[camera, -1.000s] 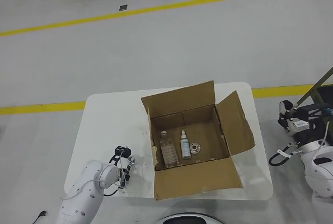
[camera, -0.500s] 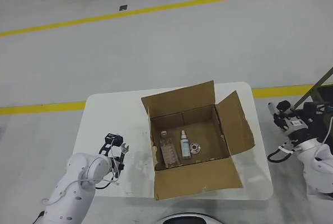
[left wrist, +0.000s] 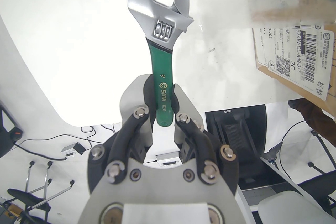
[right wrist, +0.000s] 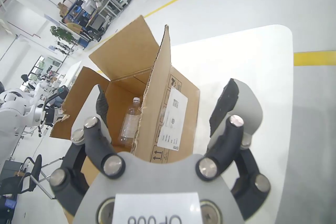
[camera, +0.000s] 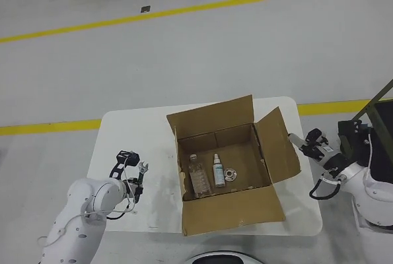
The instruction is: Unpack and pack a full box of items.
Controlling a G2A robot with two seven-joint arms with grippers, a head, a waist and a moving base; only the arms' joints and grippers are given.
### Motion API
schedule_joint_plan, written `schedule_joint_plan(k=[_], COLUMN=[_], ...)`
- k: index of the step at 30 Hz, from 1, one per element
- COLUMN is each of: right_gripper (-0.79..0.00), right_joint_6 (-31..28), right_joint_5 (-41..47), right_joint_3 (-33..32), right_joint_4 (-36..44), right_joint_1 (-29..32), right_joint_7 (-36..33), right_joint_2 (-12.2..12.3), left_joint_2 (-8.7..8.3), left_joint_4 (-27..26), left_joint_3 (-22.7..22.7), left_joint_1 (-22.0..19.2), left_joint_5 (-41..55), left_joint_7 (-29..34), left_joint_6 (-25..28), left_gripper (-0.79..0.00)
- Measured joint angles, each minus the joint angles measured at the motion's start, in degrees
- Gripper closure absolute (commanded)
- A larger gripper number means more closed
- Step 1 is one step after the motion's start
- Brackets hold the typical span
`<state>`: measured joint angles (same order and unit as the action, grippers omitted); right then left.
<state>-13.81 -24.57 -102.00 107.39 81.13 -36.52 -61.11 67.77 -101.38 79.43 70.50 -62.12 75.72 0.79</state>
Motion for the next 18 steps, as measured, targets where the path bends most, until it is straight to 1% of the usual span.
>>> schedule_joint_plan(k=[9, 10, 11, 13, 14, 15, 18], right_gripper=[-0.785, -0.763, -0.382, -0.314, -0.237, -0.225, -0.123], right_joint_6=[0.2, 0.26, 0.45, 1.27, 1.67, 2.2, 4.01], right_joint_5=[1.24, 1.74, 2.04, 2.73, 2.95, 2.89, 3.62], right_joint_3=[0.87, 1.21, 1.49, 2.27, 2.61, 3.08, 4.5], right_joint_4=[-0.03, 0.0, 0.0, 0.03, 0.06, 0.08, -0.31], right_joint_1=[0.24, 0.2, 0.17, 0.16, 0.15, 0.16, 0.04], right_joint_7=[0.19, 0.02, -0.23, -1.06, -1.38, -1.94, -3.59], right_joint_2=[-0.09, -0.09, -0.09, -0.08, -0.08, -0.06, -0.06], left_joint_2=[0.0, 0.0, 0.0, 0.0, 0.0, 0.0, 0.0], left_joint_4=[0.01, 0.01, 0.01, 0.01, 0.01, 0.01, 0.01], left_joint_3=[-0.01, -0.01, 0.0, 0.0, 0.0, 0.0, 0.0], left_joint_1=[-0.01, -0.01, 0.0, -0.01, 0.0, 0.0, 0.0], left_joint_5=[-0.01, -0.01, -0.01, -0.01, -0.01, -0.01, -0.01], left_joint_7=[0.0, 0.0, 0.0, 0.0, 0.0, 0.0, 0.0], left_joint_6=[0.0, 0.0, 0.0, 0.0, 0.0, 0.0, 0.0], left_gripper=[0.0, 0.0, 0.0, 0.0, 0.0, 0.0, 0.0])
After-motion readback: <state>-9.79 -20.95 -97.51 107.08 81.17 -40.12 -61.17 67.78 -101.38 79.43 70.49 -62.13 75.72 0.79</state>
